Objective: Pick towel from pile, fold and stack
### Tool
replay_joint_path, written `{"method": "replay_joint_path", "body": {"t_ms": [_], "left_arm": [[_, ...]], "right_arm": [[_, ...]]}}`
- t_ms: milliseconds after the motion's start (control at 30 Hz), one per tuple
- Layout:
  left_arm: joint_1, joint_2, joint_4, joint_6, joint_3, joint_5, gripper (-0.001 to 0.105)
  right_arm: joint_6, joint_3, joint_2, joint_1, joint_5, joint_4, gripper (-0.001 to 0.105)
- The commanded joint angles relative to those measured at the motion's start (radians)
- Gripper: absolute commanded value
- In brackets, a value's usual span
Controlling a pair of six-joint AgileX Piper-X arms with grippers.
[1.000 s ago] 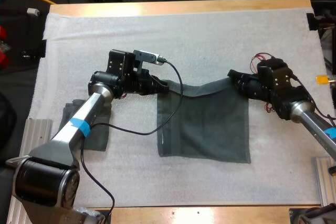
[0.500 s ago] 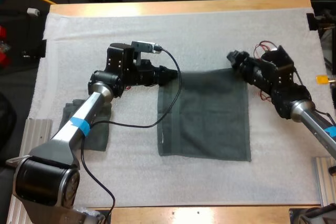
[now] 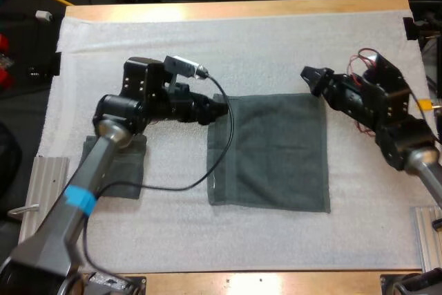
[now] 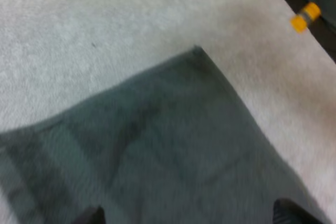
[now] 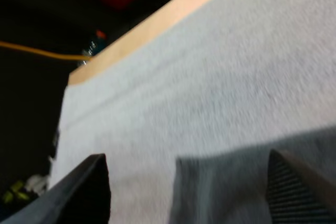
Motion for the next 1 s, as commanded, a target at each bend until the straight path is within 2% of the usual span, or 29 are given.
{"method": "replay_joint_path", "body": {"t_ms": [0, 167, 300, 467, 700, 967], "left_arm": [[0.001, -0.042, 0.058, 0.019, -0.007, -0.027, 0.062], [0.001, -0.182, 0.185, 0.06, 0.004, -0.083, 0.062], [0.001, -0.31, 0.252, 0.059, 0.003, -0.092, 0.062], [0.001, -0.452, 0.325, 0.059, 0.003, -0.137, 0.062], [0.001, -0.607, 0.428, 0.058, 0.003, -0.144, 0.062], [0.001, -0.708, 0.522, 0.059, 0.003, -0.144, 0.062]], "right_arm": [[-0.05, -0.005, -0.061, 0.0, -0.016, 0.098, 0.062], [-0.162, -0.005, -0.205, 0.002, 0.006, 0.306, 0.062], [-0.223, -0.005, -0.326, 0.002, 0.013, 0.43, 0.062], [-0.225, -0.005, -0.441, 0.002, 0.013, 0.554, 0.062], [-0.225, -0.005, -0.56, 0.002, 0.022, 0.725, 0.062], [-0.225, -0.005, -0.656, 0.002, 0.022, 0.957, 0.062]]}}
